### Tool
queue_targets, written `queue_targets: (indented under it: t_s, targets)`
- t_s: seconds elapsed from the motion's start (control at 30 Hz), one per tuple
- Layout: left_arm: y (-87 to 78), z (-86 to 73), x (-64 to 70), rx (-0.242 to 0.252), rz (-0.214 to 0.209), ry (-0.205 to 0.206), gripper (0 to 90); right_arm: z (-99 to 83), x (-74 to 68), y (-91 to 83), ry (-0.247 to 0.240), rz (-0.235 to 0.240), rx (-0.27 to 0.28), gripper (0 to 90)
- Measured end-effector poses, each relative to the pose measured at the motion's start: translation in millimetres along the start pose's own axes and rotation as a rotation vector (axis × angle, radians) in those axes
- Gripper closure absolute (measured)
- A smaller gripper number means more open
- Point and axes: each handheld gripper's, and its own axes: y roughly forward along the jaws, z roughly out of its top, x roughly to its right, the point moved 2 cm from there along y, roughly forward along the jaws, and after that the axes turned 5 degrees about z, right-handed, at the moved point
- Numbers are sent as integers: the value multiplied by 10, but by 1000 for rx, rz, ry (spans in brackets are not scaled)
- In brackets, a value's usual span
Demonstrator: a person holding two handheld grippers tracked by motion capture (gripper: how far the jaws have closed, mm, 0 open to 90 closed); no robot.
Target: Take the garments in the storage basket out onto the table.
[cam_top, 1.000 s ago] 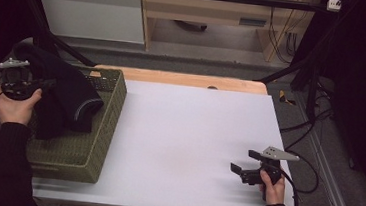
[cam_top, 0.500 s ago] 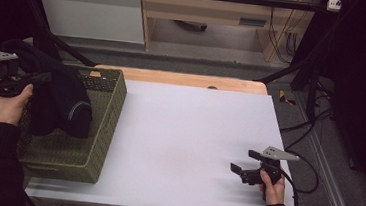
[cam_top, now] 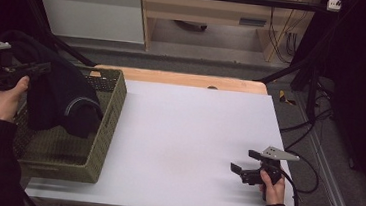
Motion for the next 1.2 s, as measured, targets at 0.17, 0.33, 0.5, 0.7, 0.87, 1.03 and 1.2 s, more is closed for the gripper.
queue_targets:
  t_s: [0.17, 0.33, 0.5, 0.7, 0.87, 1.03, 1.2]
  targets:
    - [-71, 95, 41, 14, -2, 14, 789, 1, 0, -2, 2, 0, 0, 27]
    - [-170, 190, 70, 29, -17, 18, 789, 3, 3, -2, 1, -1, 3, 27]
    - [-243, 251, 87, 45, -29, 19, 789, 2, 2, -2, 1, -1, 3, 27]
    - [-355, 328, 135, 65, -41, 30, 789, 2, 1, -1, 1, 0, 2, 27]
    - [-428, 390, 200, 82, -58, 38, 789, 3, 2, -1, 1, 0, 4, 27]
    - [-459, 437, 296, 94, -81, 48, 789, 4, -2, 1, 0, 0, 3, 27]
    - [-443, 469, 426, 96, -113, 60, 790, 4, 1, -1, -2, -1, 3, 27]
